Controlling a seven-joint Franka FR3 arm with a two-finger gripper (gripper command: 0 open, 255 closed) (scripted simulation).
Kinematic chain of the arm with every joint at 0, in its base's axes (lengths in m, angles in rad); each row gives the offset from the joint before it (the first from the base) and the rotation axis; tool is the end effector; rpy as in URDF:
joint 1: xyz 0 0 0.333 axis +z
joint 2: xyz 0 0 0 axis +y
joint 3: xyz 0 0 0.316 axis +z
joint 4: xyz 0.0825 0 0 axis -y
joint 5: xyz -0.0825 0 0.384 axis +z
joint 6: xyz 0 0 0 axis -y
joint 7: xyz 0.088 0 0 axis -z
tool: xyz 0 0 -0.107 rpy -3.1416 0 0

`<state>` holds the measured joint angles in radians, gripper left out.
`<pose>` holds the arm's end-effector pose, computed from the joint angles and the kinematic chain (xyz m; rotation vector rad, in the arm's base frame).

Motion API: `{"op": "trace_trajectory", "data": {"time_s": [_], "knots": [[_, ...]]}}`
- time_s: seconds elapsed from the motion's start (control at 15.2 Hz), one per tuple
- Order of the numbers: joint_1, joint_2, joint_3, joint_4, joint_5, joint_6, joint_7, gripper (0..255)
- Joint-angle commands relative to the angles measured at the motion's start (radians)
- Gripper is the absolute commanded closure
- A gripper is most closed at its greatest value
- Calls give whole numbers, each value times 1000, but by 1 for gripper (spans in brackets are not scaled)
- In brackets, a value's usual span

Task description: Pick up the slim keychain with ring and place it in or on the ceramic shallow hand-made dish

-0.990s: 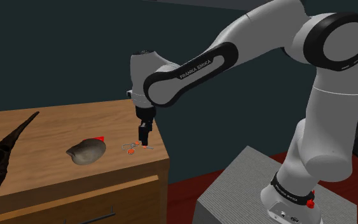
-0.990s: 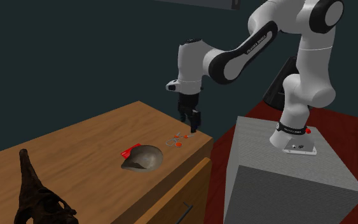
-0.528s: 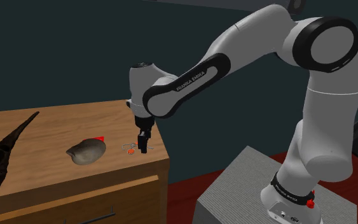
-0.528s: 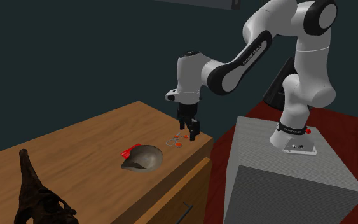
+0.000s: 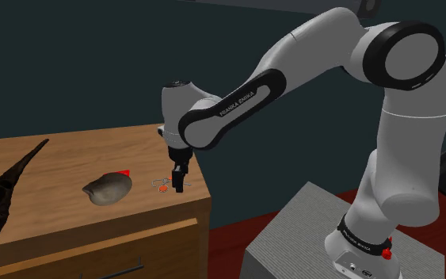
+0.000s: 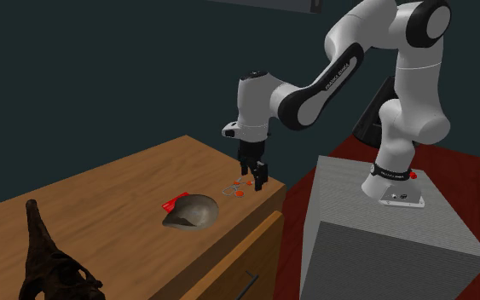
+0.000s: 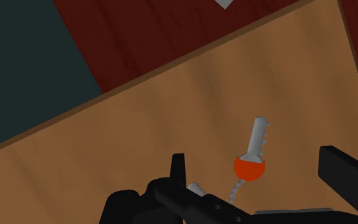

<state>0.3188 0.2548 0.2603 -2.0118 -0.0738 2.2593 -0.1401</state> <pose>0.5011 0.3197 0.3324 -2.9110 -1.1593 -0.0011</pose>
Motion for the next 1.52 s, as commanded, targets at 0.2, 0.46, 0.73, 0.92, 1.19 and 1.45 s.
{"op": "trace_trajectory", "data": {"time_s": [0.2, 0.46, 0.73, 0.92, 1.19, 1.45], "knots": [[0, -1, 0, -2, 0, 1, 0, 255], [5, 3, 2, 1, -2, 1, 8, 255], [-1, -15, 2, 9, 6, -23, -4, 255], [-3, -36, 4, 24, 13, -59, -9, 255], [-5, -61, 6, 48, 23, -107, -15, 255], [-7, -84, 8, 75, 31, -156, -20, 255]]}}
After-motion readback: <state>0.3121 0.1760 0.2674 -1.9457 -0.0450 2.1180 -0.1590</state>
